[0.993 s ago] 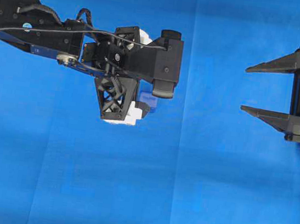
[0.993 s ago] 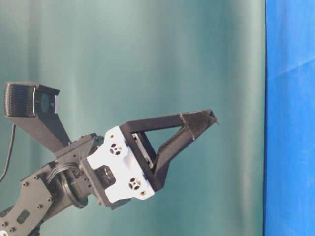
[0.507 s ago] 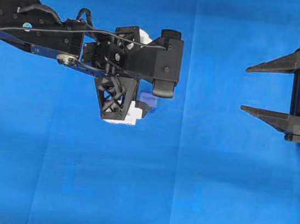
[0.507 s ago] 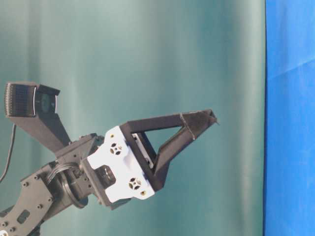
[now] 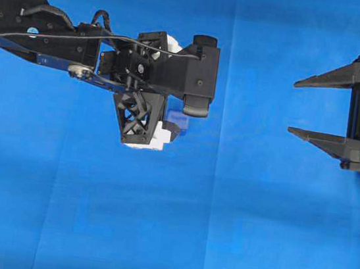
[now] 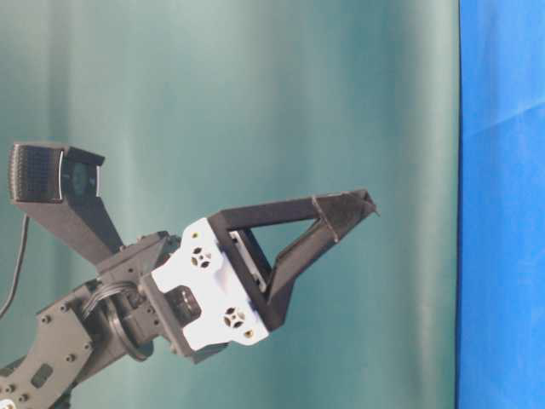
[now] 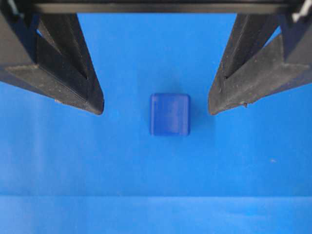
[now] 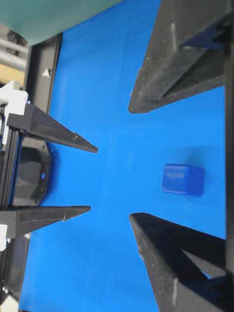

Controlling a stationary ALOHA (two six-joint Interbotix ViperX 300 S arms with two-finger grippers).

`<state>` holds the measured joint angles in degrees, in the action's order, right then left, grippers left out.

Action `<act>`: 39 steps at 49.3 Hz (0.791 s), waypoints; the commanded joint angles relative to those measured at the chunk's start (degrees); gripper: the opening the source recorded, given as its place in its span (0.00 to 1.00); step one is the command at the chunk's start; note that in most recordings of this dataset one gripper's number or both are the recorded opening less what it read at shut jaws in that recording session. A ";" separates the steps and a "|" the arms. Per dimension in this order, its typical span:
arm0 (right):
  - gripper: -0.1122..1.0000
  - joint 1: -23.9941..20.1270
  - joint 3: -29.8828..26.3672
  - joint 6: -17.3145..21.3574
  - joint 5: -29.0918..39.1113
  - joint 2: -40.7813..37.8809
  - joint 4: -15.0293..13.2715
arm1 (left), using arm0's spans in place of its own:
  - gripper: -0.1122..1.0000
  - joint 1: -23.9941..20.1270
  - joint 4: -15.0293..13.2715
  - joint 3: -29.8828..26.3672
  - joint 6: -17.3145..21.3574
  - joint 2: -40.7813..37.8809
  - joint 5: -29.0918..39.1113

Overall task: Handover the blue block to the right arm after grasping it with the left arm, then place it in the designated position.
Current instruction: 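Lower the left gripper over the blue cube and close on it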

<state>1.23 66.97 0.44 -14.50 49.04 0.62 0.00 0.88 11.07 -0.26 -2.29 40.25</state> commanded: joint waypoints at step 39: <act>0.95 0.70 -1.05 0.00 -0.35 -0.97 0.09 | 0.93 -1.14 0.09 9.58 -0.09 -12.04 -22.50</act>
<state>1.67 66.97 0.44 -14.59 48.52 0.62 -1.23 0.79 21.36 -0.35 -14.41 18.37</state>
